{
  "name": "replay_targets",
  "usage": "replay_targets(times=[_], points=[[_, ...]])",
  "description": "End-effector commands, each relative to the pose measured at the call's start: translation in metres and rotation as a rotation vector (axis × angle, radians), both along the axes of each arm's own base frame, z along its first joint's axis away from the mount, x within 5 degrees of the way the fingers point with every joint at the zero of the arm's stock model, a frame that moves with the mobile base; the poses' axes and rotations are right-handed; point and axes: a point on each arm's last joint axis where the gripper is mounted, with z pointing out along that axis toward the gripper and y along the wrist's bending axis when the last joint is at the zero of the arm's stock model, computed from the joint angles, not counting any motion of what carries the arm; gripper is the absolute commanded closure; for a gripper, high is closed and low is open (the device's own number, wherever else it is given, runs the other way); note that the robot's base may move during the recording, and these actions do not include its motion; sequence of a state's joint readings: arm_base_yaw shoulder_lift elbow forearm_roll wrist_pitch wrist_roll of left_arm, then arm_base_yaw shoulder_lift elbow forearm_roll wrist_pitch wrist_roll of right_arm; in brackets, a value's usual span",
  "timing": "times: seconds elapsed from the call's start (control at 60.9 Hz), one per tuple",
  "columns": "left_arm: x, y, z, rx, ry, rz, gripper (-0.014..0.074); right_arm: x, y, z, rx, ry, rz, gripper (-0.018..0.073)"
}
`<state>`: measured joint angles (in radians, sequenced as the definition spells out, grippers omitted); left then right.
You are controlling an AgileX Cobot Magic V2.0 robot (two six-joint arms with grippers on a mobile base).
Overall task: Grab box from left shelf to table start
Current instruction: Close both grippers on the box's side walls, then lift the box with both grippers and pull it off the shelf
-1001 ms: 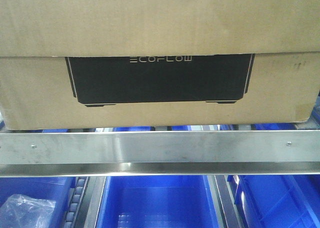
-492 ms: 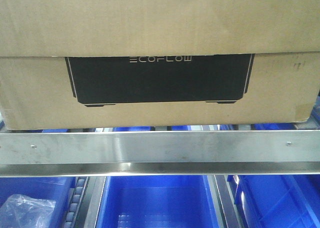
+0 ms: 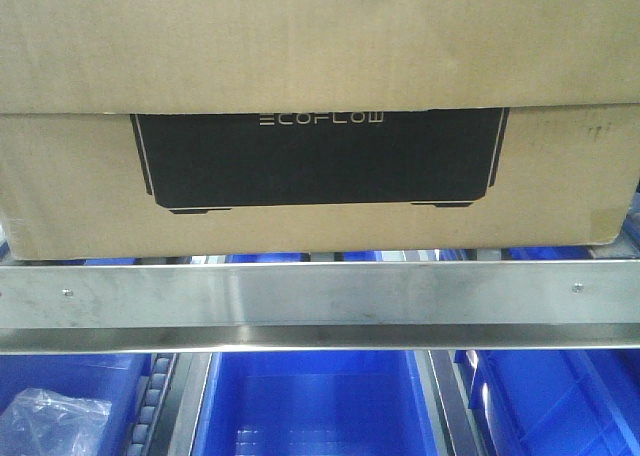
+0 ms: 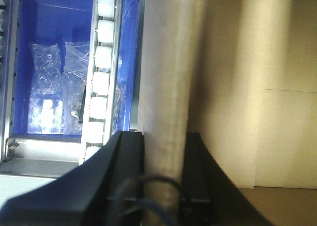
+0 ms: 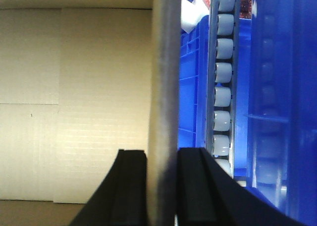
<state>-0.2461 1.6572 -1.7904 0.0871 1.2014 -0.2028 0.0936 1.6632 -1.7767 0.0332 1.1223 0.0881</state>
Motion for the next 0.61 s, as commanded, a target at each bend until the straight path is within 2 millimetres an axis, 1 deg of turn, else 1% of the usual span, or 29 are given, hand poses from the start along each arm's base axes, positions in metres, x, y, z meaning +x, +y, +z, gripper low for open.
replay_targets(times=[0.0,0.312,0.591], points=[[-0.0101,-0.0009,0.0262,-0.063,-0.108,-0.004,0.0682,-0.0061,0.0016,0.0222,0.029,-0.103,0.004,0.0541],[-0.0101,-0.0009,0.0262,-0.063,-0.108,-0.004,0.0682,-0.0070,0.0016,0.0206,0.027,-0.083,0.005,0.0541],[-0.0037,-0.0024,0.0278,-0.072,-0.166,-0.007,0.0682,-0.0075,0.0020,0.0203,0.042,-0.075,-0.006,0.0541]])
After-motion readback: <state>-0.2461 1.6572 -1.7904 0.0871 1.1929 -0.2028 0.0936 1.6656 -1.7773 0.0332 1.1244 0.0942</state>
